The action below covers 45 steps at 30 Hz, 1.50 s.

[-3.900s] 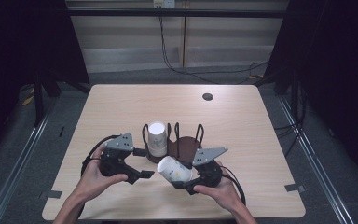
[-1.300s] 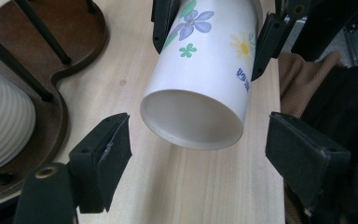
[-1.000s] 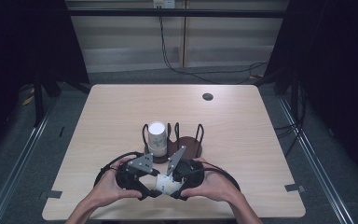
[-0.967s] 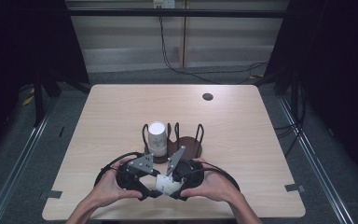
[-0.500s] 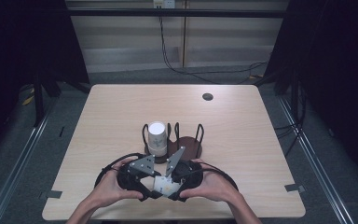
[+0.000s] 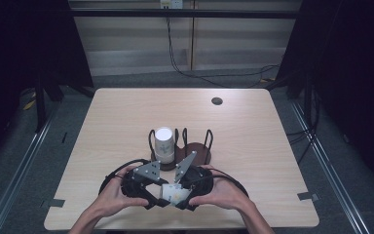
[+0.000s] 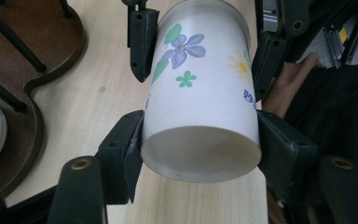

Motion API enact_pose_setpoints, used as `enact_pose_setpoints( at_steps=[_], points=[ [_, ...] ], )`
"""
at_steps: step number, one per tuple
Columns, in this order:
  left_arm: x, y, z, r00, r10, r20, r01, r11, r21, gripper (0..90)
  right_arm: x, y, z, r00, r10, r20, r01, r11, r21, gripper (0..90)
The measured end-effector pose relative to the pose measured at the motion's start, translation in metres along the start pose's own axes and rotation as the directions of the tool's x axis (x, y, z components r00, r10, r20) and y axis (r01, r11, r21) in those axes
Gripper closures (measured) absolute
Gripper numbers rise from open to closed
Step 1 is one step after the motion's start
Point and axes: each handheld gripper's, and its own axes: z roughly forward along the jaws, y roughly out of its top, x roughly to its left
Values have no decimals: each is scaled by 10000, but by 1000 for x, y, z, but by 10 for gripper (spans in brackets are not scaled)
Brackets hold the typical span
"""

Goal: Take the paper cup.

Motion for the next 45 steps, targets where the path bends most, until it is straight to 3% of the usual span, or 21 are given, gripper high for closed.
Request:
enact_pose_setpoints(
  at_steps=[3, 7, 22, 29, 35, 45],
  points=[
    [1, -1, -2, 9999, -134, 54, 134, 9999, -71, 370, -2, -3, 0, 9999, 161, 3, -161, 9997, -183, 160],
    [2, -2, -4, 9993, -379, 59, 380, 9990, -247, 369, -4, -7, -4, 9994, 340, 7, -339, 9979, -547, 139],
    [5, -12, -7, 9978, -656, -123, 639, 9920, -1090, 366, -10, -17, -12, 9959, 802, 419, -746, 9897, -1223, 136],
    [6, -13, -13, 9966, -790, -250, 739, 9838, -1634, 366, -13, -24, -19, 9922, 1166, 445, -1082, 9812, -1597, 137],
    [7, -14, -19, 9945, -971, -392, 863, 9720, -2184, 366, -15, -32, -25, 9872, 1486, 580, -1331, 9679, -2134, 138],
    [9, -17, -25, 9910, -1093, -773, 800, 9465, -3126, 366, -17, -43, -37, 9857, 1647, 344, -1431, 9283, -3432, 138]
  ],
)
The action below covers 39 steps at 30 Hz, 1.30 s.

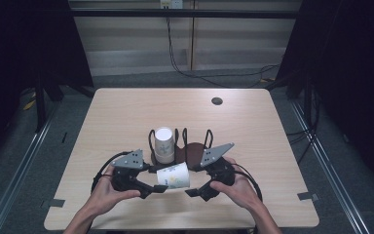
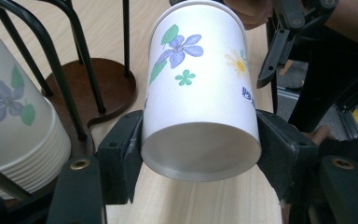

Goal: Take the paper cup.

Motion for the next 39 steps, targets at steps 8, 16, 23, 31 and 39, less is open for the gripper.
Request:
enact_pose_setpoints(
  at_steps=[8, 16, 23, 31, 39],
  points=[
    [0, -2, 0, 10000, 16, 64, -13, 9994, -338, 366, -4, -5, -3, 9996, 162, -225, -183, 9952, -965, 139],
    [-1, -1, 0, 9999, 118, 66, -114, 9980, -628, 365, -4, -5, -5, 9989, 277, -385, -336, 9861, -1625, 148],
    [-2, -1, 0, 9998, 150, 126, -141, 9974, -711, 365, -2, -3, -3, 9985, 305, -461, -383, 9835, -1769, 174],
    [-8, 3, 2, 9983, 404, 411, -370, 9961, -798, 365, -1, -2, -4, 9945, 205, -1029, -421, 9764, -2117, 172],
    [-9, 3, 2, 9973, 422, 593, -367, 9952, -904, 365, -2, -3, -3, 9881, 334, -1503, -673, 9717, -2263, 159]
  ],
)
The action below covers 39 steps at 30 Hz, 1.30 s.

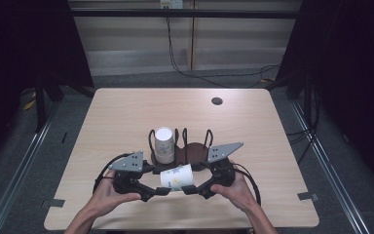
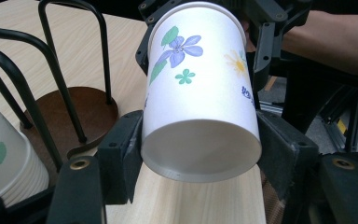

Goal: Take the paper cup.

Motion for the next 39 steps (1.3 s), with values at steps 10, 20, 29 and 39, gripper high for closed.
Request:
enact_pose_setpoints(
  at_steps=[10, 20, 29, 39],
  points=[
    [-1, 0, 1, 10000, 33, 46, -33, 10000, 16, 366, -4, -3, 2, 9994, 315, -146, -316, 9994, -127, 157],
    [0, -1, 3, 9996, -84, 257, 85, 10000, -34, 366, -4, -4, 6, 9978, 349, -563, -358, 9992, -151, 195],
    [3, -4, 6, 9992, -371, 158, 368, 9991, 197, 351, -3, -1, 3, 9996, 135, -255, -140, 9997, -193, 243],
    [3, -3, 6, 9979, -644, -31, 645, 9973, 349, 240, 1, 3, 3, 9998, 11, -223, -14, 9999, -130, 269]
  ],
)
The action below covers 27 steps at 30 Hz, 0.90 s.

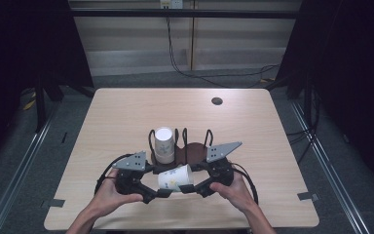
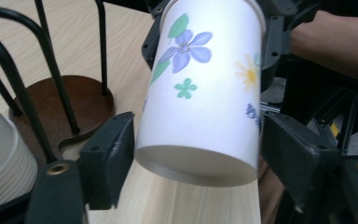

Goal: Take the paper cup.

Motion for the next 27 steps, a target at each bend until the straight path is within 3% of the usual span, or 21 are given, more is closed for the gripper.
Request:
enact_pose_setpoints(
  at_steps=[9, 14, 18, 21, 27],
  points=[
    [2, -1, 0, 9991, -85, -405, 95, 9996, 250, 161, -2, 1, -4, 9994, 229, 265, -232, 9997, 97, 275],
    [2, -1, 1, 9980, -44, -633, 65, 9994, 328, 163, -2, 1, -7, 9974, 431, 573, -444, 9988, 220, 277],
    [2, -4, 2, 9976, 82, -690, -23, 9963, 861, 165, -4, 0, -10, 9960, 582, 679, -597, 9980, 194, 279],
    [3, -11, -2, 9948, 268, -979, -147, 9923, 1229, 168, -4, 0, -13, 9953, 639, 722, -652, 9978, 154, 280],
    [4, -16, -9, 9917, 227, -1267, -84, 9936, 1126, 160, -6, 0, -16, 9917, 746, 1049, -777, 9966, 265, 282]
  ],
)
